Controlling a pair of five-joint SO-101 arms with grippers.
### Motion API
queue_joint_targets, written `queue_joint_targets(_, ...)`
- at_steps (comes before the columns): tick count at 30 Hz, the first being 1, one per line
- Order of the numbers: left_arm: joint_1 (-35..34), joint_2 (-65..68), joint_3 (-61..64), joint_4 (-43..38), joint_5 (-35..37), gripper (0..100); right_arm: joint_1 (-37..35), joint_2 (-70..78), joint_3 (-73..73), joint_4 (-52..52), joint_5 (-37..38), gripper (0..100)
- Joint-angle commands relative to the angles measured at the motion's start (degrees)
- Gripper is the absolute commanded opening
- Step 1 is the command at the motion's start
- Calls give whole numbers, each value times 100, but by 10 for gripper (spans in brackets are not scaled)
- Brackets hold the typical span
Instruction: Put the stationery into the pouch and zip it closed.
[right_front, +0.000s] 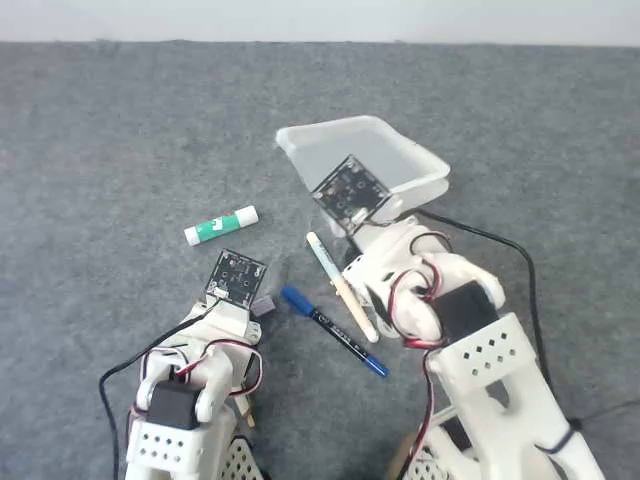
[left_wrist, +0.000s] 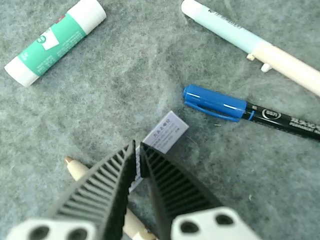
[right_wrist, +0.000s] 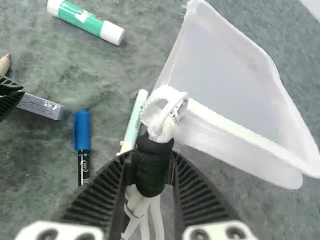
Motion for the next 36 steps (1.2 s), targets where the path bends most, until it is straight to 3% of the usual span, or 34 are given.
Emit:
queue_joint_targets(1, -9, -88, -84, 26, 0, 12, -84, -268, -211, 48, -44, 6)
queue_joint_targets(13, -9, -88, -84, 26, 0, 12, -110, -303, 308, -57, -53, 6)
queue_joint_targets(24, 26, -88, -101, 26, -18, 12, -110, -1815, 1600, -804, -44, 6)
queue_joint_targets(36, -9, -97, -804, -79, -62, 12, -101, -2009, 2022, -1156, -193, 6)
